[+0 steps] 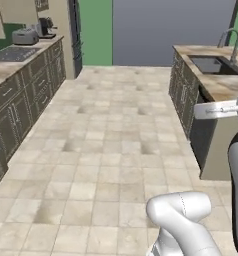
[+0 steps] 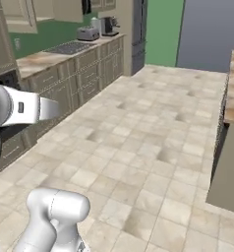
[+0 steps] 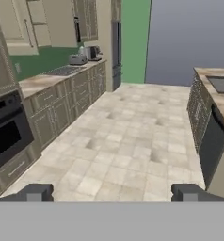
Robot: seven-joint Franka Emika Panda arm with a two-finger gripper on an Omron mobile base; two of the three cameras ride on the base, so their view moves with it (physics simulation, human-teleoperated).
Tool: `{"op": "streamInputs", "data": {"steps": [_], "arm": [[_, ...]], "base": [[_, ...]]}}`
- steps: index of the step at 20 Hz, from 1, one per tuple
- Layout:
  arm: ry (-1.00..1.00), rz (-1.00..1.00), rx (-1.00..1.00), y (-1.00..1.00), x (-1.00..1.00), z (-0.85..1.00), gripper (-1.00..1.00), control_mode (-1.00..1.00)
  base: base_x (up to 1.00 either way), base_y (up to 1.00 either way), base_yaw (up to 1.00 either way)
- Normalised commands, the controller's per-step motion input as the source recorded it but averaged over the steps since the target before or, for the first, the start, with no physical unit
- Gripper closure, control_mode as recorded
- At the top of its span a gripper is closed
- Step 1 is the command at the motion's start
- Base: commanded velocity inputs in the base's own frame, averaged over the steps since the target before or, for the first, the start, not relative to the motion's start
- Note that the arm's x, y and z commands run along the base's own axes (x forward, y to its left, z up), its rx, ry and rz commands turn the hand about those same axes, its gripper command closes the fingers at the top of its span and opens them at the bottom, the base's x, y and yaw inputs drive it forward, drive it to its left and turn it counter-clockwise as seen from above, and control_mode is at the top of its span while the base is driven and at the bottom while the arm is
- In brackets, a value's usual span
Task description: Get the candle and the beer from the cabinet and move them to the dining counter.
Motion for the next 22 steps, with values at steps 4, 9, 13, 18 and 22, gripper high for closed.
{"op": "streamInputs", "data": {"steps": [4, 9, 13, 18, 22], "arm": [[0.00, 0.00, 0.00, 0.00, 0.00, 0.00, -1.00, 1.00], [0.00, 0.00, 0.00, 0.00, 0.00, 0.00, -1.00, 1.00], [0.00, 0.00, 0.00, 0.00, 0.00, 0.00, -1.00, 1.00], [0.00, 0.00, 0.00, 0.00, 0.00, 0.00, -1.00, 1.00], [0.00, 0.00, 0.00, 0.00, 0.00, 0.00, -1.00, 1.00]], "base": [[0.99, 0.60, -0.52], [0.90, 0.53, -0.65], [1.00, 0.59, -0.42], [1.00, 0.63, -0.15], [1.00, 0.28, 0.02]]}}
